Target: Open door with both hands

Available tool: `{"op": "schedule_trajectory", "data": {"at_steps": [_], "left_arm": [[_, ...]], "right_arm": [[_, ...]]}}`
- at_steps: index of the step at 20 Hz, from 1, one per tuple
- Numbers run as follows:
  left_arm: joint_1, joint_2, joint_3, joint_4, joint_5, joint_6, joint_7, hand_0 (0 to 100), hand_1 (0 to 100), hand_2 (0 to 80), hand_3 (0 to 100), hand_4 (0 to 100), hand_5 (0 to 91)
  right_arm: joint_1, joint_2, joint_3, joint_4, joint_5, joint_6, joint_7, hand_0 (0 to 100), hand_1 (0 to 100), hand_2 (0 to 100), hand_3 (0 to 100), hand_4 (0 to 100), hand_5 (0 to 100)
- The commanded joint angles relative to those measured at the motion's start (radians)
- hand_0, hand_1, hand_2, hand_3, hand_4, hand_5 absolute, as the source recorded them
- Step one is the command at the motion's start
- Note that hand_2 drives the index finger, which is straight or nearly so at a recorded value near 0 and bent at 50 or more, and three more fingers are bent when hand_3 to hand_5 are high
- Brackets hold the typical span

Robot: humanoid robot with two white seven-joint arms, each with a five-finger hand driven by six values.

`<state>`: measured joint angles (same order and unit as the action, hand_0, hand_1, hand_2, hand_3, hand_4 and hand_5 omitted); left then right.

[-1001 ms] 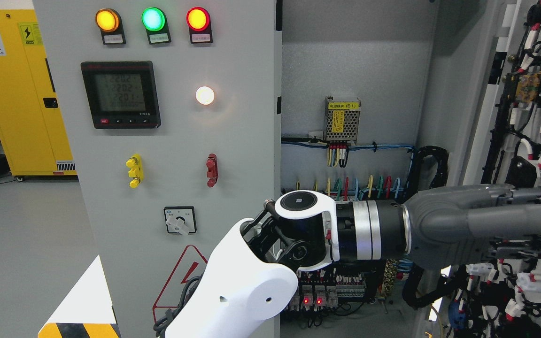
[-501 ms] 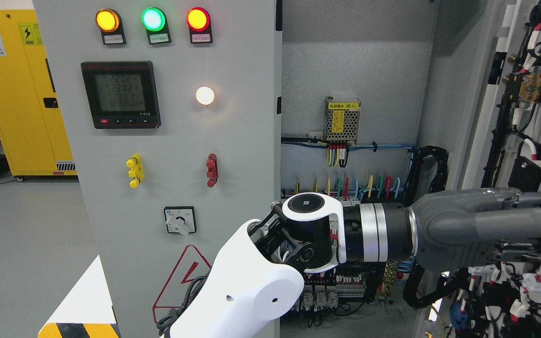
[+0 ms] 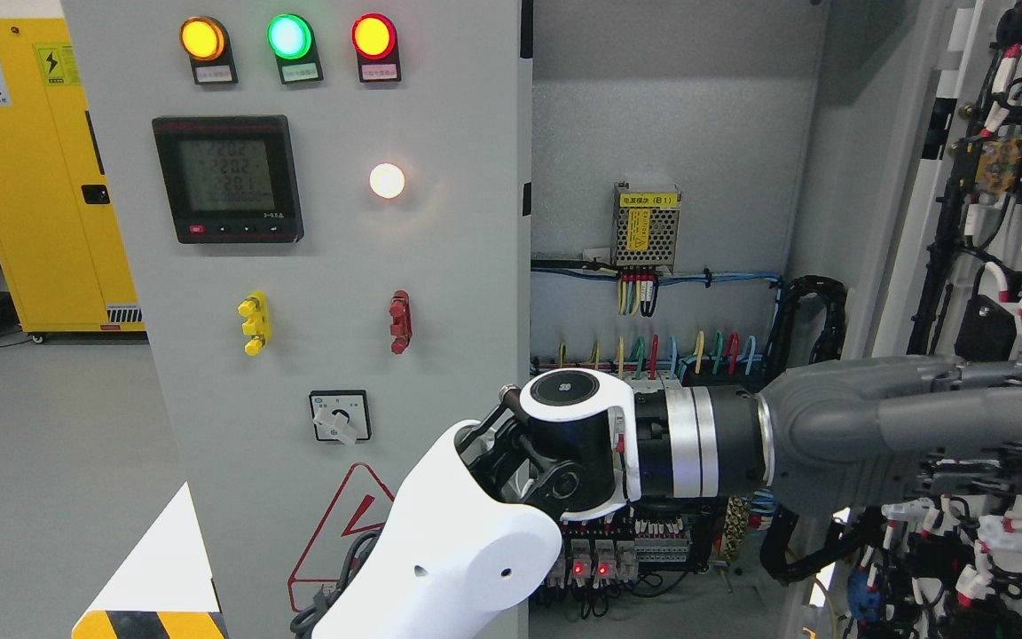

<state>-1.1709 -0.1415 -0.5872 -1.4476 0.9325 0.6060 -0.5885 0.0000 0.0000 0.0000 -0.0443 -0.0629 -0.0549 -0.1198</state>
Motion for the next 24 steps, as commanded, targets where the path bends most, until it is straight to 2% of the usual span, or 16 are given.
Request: {"op": "schedule_trajectory", "data": {"at_steps": [1,3,4,7,9,14,17,24], "left_arm": [[0.092,0.120,0.087,-0.149,-0.004,0.008,0.001,12,56,0.0,0,0,0.0],[0.149,0.151,0.101,-0.187,-0.015,0.006,0.001,12,56,0.0,0,0,0.0],[0.187,0.167,0.102,-0.209,-0.041,0.004,0.001,12,56,0.0,0,0,0.0],[0.330,0.191,0.127,-0.270,-0.193,0.000,0.001,12,56,0.0,0,0,0.0],[0.417,0.200,0.145,-0.301,-0.239,0.000,0.001,12,56,0.0,0,0,0.0],[0.658,0.290,0.151,-0.364,-0.300,-0.008,0.001,12,56,0.0,0,0,0.0],[0.808,0.312,0.205,-0.367,-0.336,-0.008,0.001,12,56,0.0,0,0,0.0],[1.154,0.387,0.286,-0.340,-0.340,-0.025,0.001,12,56,0.0,0,0,0.0]], "right_arm": [[0.015,0.006,0.011,-0.002,0.000,0.000,0.000,0,50,4,0,0,0],[0.023,0.008,0.009,-0.002,0.000,0.000,0.000,0,50,4,0,0,0],[0.037,0.008,0.008,-0.003,0.000,0.000,0.000,0,50,4,0,0,0],[0.044,0.011,0.002,0.000,0.000,0.000,0.000,0,50,4,0,0,0],[0.044,0.014,0.003,-0.006,0.000,0.000,0.000,0,50,4,0,0,0],[0.043,0.012,0.000,-0.005,0.000,0.000,0.000,0,50,4,0,0,0],[0.041,0.011,0.000,-0.005,0.000,0.000,0.000,0,50,4,0,0,0],[0.041,0.005,0.000,-0.005,0.000,0.000,0.000,0,50,4,0,0,0]]}}
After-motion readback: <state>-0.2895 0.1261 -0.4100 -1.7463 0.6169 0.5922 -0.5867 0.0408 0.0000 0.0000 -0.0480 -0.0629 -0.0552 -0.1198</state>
